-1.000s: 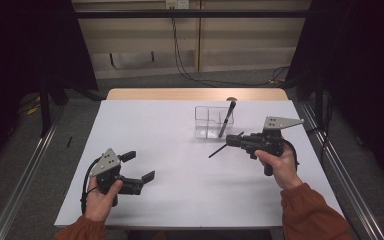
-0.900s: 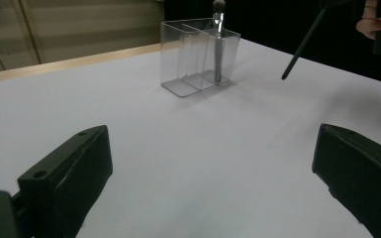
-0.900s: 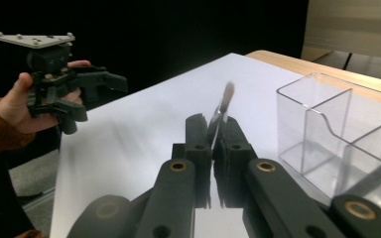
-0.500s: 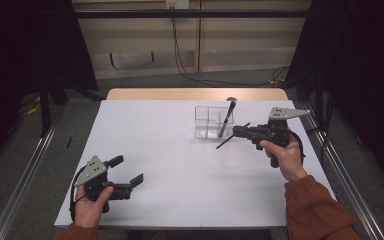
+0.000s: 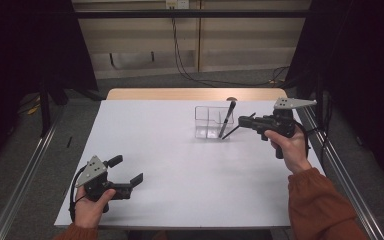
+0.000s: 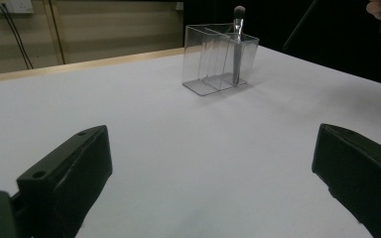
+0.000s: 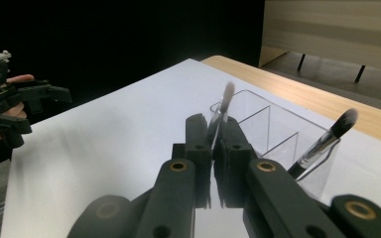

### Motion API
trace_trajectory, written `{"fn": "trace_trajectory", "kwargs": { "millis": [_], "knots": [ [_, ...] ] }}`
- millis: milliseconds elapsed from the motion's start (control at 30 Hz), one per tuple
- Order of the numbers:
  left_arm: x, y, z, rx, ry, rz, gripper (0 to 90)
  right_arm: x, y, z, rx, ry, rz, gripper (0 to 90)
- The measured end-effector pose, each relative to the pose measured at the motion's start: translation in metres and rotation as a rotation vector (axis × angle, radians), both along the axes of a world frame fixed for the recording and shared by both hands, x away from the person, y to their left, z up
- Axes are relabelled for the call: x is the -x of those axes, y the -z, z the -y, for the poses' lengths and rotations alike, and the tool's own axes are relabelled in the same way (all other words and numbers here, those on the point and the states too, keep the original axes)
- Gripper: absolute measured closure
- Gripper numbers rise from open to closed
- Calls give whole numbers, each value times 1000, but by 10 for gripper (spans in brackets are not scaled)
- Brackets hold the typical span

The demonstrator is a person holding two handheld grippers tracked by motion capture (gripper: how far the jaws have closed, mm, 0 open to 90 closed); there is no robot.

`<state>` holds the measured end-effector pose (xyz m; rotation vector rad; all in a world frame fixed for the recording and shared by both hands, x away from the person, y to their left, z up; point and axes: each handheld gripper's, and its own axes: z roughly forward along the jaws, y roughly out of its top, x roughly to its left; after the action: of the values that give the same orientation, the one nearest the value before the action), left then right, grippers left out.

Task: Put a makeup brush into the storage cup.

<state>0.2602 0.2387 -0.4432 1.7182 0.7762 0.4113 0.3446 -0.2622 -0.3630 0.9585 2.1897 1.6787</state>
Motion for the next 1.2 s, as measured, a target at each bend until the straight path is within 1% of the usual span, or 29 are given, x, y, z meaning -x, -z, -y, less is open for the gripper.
{"fn": "trace_trajectory", "kwargs": {
  "millis": [33, 67, 133, 167, 233, 333, 400, 433, 567, 667, 767, 800, 967, 1200],
  "knots": [
    [1, -1, 0, -21, -10, 15, 24, -2, -2, 1, -2, 2, 1, 860],
    [1, -1, 0, -27, -9, 21, 26, -3, -4, 1, 1, 3, 1, 860],
    [0, -1, 1, -13, 3, 11, 26, -5, -7, 1, 0, 10, 2, 860],
    [0, 0, 1, -23, 2, 15, 26, -7, -9, 2, 4, 15, 9, 860],
    [0, 1, 3, -14, 2, 8, 26, -9, -13, 3, 3, 22, 15, 860],
    [0, 1, 3, -27, 11, 5, 26, -13, -18, 5, 8, 36, 24, 860],
    [0, 1, 3, -28, 13, 7, 26, -16, -21, 6, 8, 47, 24, 860],
    [0, 0, 4, -28, 10, 14, 26, -18, -23, 8, 9, 55, 26, 860],
    [0, 0, 4, -29, 14, 13, 26, -27, -28, 10, 10, 83, 27, 860],
    [0, 0, 4, -31, 15, 12, 26, -33, -29, 11, 20, 95, 28, 860],
    [0, 0, 4, -23, 13, 7, 26, -37, -30, 10, 25, 106, 20, 860],
    [0, 0, 3, -33, 20, 4, 26, -39, -29, 9, 30, 109, 20, 860],
    [0, 0, 3, -32, 15, 5, 26, -45, -24, 2, 60, 109, 8, 860],
    [0, 0, 3, -33, 18, 6, 26, -53, -25, -3, 69, 123, 8, 860]
  ]
}}
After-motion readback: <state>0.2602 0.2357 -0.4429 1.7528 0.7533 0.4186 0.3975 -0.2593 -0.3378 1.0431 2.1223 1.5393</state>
